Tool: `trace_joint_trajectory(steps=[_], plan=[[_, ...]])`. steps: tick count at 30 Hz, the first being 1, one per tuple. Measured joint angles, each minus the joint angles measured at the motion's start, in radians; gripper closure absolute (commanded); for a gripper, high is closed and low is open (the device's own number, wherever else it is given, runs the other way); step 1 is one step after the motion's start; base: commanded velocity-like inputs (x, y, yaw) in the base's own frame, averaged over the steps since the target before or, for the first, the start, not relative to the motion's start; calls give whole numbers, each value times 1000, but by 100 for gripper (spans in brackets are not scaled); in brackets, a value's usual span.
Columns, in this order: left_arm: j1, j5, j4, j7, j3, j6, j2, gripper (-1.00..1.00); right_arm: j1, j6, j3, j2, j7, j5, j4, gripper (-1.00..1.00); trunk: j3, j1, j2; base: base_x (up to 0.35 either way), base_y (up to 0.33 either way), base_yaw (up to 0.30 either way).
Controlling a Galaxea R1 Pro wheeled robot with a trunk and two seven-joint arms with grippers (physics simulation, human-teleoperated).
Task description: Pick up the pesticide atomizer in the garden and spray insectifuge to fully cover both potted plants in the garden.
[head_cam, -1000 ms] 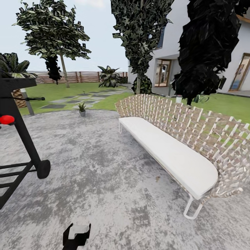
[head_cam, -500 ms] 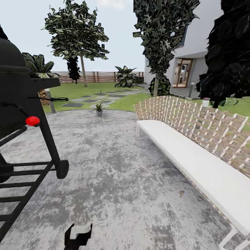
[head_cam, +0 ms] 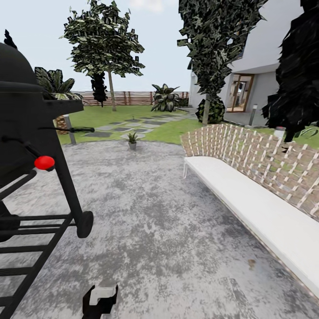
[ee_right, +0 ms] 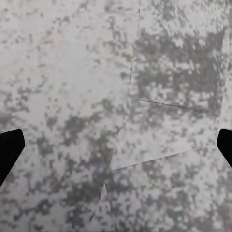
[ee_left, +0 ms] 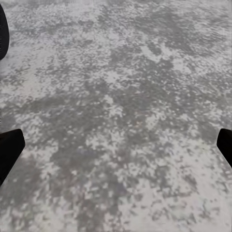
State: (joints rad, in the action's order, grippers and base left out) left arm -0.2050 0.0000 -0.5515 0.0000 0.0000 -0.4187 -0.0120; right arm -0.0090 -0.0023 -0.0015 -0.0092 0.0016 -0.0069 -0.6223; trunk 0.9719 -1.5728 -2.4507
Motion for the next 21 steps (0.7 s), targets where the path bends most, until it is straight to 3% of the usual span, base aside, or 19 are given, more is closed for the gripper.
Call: trace_joint_trajectory(steps=[17,21], plan=[[0,0,-10,1,0,0,1,-100,0,0,-1,-1,1,0,-1,-100,0,0,0,299,109,0],[0,-3,-80,3,0,5,2,-100,0,0,0,-1,1,1,-2,-100,0,0,0,327,10,0]])
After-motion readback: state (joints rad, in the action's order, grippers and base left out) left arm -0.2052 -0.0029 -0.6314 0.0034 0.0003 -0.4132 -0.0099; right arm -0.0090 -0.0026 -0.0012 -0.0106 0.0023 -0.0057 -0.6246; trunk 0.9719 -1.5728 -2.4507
